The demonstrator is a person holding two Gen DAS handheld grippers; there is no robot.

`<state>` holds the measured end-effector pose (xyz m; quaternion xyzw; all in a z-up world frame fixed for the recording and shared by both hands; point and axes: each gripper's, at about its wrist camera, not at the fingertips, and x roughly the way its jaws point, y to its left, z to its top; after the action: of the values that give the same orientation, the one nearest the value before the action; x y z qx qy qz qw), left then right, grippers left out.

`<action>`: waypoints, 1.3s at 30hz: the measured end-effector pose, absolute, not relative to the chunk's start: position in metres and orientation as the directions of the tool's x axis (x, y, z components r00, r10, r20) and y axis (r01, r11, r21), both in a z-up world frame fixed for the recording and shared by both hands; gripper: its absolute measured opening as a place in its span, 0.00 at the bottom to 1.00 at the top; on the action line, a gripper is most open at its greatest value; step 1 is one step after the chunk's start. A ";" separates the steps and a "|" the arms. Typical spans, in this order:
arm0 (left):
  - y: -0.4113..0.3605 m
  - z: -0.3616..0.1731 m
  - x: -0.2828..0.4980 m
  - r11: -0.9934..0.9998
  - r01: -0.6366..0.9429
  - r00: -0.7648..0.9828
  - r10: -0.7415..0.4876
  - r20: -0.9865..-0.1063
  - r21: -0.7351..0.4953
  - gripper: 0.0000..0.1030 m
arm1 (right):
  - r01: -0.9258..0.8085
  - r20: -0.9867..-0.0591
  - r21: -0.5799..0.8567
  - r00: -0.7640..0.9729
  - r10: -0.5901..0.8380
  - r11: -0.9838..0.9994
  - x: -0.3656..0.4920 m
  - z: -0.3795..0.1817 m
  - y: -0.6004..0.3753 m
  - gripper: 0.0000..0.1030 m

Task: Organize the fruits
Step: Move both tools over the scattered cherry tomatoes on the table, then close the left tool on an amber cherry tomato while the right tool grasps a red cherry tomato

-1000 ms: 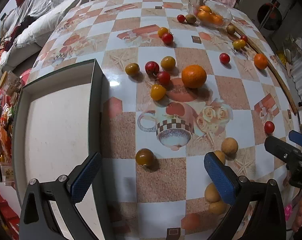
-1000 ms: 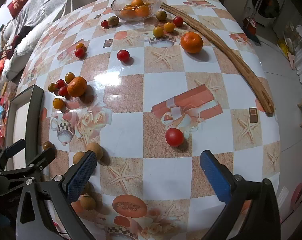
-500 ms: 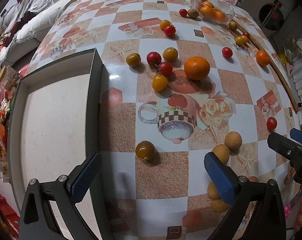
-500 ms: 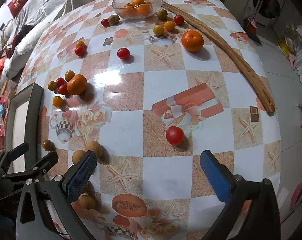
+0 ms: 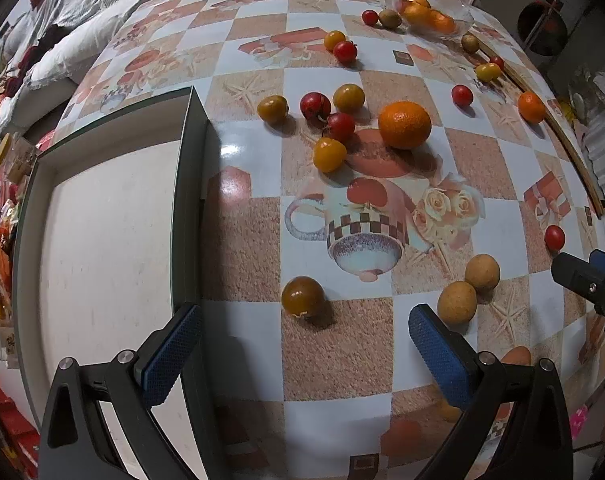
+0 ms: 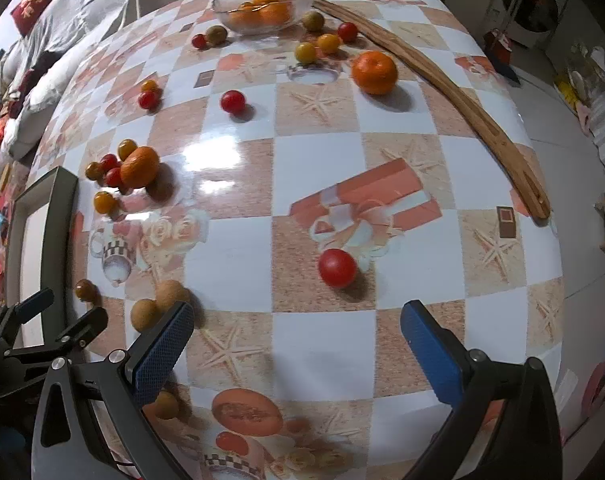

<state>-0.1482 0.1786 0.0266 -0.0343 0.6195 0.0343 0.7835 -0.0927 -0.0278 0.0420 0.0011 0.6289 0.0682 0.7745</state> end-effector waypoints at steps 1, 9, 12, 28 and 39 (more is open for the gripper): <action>0.180 0.026 -0.147 0.995 -0.097 0.233 0.016 -0.972 -0.007 1.00 | -0.097 -0.974 0.085 0.202 0.103 0.992 -0.092 0.041 -0.031 1.00; 0.188 0.023 -0.139 0.996 -0.090 0.252 0.048 -0.967 0.026 1.00 | -0.062 -0.974 0.076 0.207 0.087 0.995 -0.085 0.034 -0.045 1.00; 0.185 0.021 -0.132 0.997 -0.075 0.257 0.053 -0.965 0.034 1.00 | -0.055 -0.974 0.074 0.208 0.084 0.996 -0.084 0.030 -0.047 1.00; 0.161 0.017 -0.134 0.999 -0.041 0.245 0.042 -0.969 0.033 0.28 | -0.136 -0.973 -0.010 0.228 0.022 0.991 -0.074 0.018 -0.033 0.23; 0.192 0.038 -0.140 0.994 -0.083 0.250 -0.054 -0.967 -0.077 0.22 | -0.124 -0.968 0.112 0.211 0.137 0.986 -0.077 0.036 -0.027 0.23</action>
<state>-0.1399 0.1919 0.0382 -0.0560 0.6121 0.0094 0.7887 -0.0773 -0.0272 0.0361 0.0050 0.6223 0.0839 0.7783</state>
